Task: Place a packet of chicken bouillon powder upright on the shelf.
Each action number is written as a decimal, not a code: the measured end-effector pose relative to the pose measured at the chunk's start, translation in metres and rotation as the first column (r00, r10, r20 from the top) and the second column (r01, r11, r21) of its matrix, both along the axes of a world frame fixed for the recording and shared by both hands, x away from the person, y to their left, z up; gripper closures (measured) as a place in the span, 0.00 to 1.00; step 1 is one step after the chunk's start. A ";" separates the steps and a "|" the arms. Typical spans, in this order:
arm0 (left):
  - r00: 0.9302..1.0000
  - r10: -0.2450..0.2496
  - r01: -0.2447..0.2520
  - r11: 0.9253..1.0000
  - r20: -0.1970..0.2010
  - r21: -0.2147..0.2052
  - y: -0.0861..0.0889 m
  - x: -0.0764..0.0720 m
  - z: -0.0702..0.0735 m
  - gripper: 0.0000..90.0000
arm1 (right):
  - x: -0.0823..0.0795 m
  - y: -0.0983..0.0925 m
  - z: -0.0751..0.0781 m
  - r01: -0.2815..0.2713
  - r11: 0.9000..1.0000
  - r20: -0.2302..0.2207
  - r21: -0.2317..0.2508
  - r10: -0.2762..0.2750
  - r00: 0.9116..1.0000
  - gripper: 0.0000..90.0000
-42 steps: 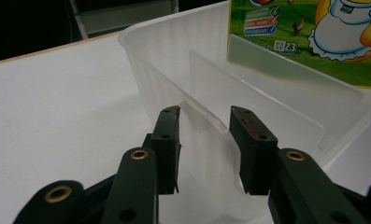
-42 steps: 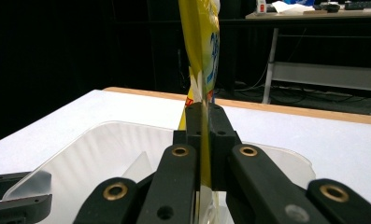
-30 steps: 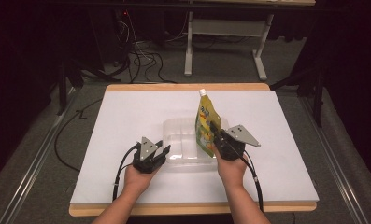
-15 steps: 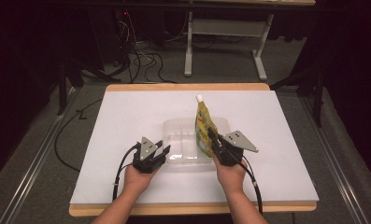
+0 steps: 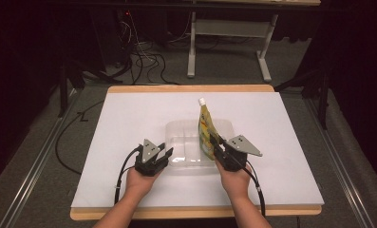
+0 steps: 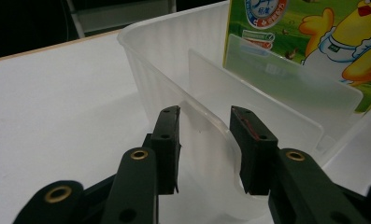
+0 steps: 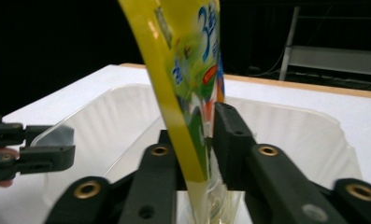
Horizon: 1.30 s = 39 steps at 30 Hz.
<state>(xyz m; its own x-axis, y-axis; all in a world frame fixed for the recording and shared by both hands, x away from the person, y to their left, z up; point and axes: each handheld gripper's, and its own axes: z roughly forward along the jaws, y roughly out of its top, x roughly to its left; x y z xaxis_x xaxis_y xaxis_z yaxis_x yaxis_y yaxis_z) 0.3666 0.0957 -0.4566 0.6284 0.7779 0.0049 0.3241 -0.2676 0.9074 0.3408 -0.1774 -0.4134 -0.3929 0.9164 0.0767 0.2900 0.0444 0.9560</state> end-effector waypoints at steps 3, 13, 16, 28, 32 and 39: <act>1.000 0.000 0.000 1.000 -0.001 -0.005 0.000 0.001 0.000 0.72 | 0.000 -0.001 0.000 -0.019 1.000 -0.022 -0.005 0.019 1.000 0.75; 1.000 -0.012 0.012 1.000 -0.006 -0.011 0.004 -0.001 0.004 0.61 | -0.011 -0.006 0.003 -0.118 0.993 -0.070 -0.024 0.117 0.991 0.43; 1.000 -0.027 0.027 1.000 -0.003 -0.016 0.008 -0.005 0.009 0.54 | -0.019 -0.014 0.007 -0.145 0.989 -0.076 -0.017 0.144 0.987 0.37; 1.000 -0.016 0.017 1.000 0.007 -0.027 0.050 -0.022 0.026 0.39 | -0.051 -0.079 0.011 -0.125 0.992 -0.032 -0.016 0.124 0.992 0.22; 0.999 0.038 -0.038 0.999 -0.013 -0.009 0.077 -0.021 0.023 0.33 | -0.048 -0.116 0.011 -0.056 0.998 -0.021 -0.024 0.055 0.998 0.19; 0.979 0.182 -0.180 0.983 -0.093 0.030 0.138 -0.028 0.006 0.31 | -0.041 -0.178 -0.012 0.092 0.995 -0.043 -0.040 -0.094 0.995 0.15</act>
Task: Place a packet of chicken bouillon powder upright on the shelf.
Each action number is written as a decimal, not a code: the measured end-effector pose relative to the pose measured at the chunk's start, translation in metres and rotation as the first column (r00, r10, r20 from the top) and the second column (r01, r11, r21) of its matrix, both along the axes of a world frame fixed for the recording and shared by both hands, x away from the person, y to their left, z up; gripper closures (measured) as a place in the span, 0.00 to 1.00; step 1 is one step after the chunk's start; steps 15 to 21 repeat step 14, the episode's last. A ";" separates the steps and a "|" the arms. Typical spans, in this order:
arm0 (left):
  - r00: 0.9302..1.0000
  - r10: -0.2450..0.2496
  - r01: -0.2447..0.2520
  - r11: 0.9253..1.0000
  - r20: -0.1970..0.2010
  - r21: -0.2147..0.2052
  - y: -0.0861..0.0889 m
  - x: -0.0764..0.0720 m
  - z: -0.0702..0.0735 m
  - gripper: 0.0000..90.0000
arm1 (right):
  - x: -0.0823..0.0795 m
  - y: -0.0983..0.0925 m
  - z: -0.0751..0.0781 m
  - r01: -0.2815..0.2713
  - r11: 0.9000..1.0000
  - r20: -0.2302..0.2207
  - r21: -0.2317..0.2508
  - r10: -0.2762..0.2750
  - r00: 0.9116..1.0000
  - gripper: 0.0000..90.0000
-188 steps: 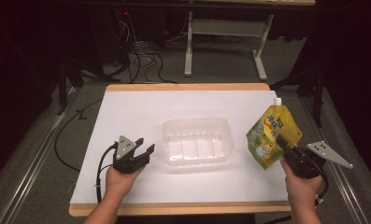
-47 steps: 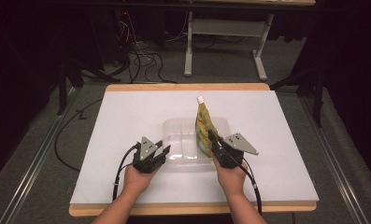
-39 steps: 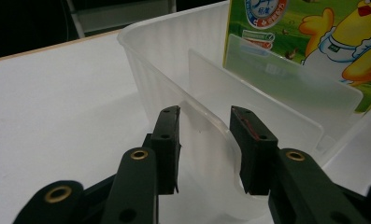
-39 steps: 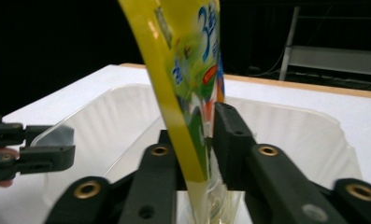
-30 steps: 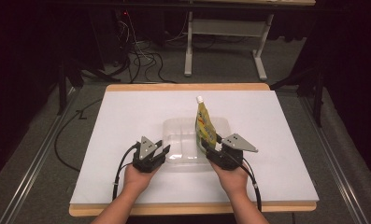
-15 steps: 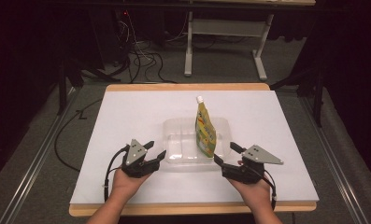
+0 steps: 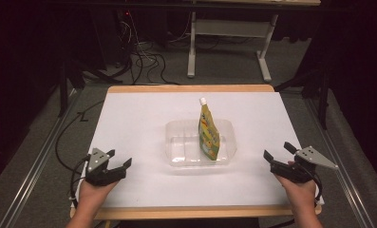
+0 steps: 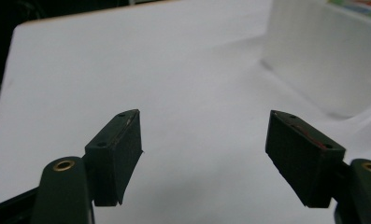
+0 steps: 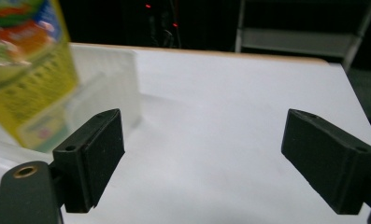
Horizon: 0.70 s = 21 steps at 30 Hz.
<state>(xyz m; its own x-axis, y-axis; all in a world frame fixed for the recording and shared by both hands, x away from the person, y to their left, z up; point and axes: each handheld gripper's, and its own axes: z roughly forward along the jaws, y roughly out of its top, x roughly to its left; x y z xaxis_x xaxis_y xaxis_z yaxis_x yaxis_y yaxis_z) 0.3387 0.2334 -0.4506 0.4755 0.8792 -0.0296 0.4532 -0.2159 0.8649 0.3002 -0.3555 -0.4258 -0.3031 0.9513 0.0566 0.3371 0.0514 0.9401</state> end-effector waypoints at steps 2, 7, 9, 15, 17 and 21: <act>0.999 0.036 -0.036 0.999 -0.013 -0.017 0.008 0.002 -0.002 0.31 | 0.002 -0.010 -0.009 0.024 1.000 -0.030 0.010 -0.024 0.999 0.15; 0.999 0.053 -0.052 0.998 0.003 -0.041 0.009 0.001 0.000 0.31 | 0.007 -0.014 -0.017 0.028 1.000 -0.056 0.004 -0.028 0.998 0.14; 0.999 0.034 -0.034 0.999 0.022 -0.039 0.005 -0.003 0.003 0.31 | 0.008 -0.008 -0.016 0.013 1.000 -0.047 -0.014 -0.014 0.999 0.14; 1.000 -0.002 0.002 1.000 0.017 -0.023 -0.001 -0.006 0.002 0.32 | 0.011 0.000 -0.012 -0.005 1.000 -0.033 -0.006 0.005 0.999 0.14; 1.000 -0.002 0.002 1.000 0.017 -0.023 -0.001 -0.006 0.002 0.32 | 0.011 0.000 -0.012 -0.005 1.000 -0.033 -0.006 0.005 0.999 0.14; 1.000 -0.002 0.002 1.000 0.017 -0.023 -0.001 -0.006 0.002 0.32 | 0.011 0.000 -0.012 -0.005 1.000 -0.033 -0.006 0.005 0.999 0.14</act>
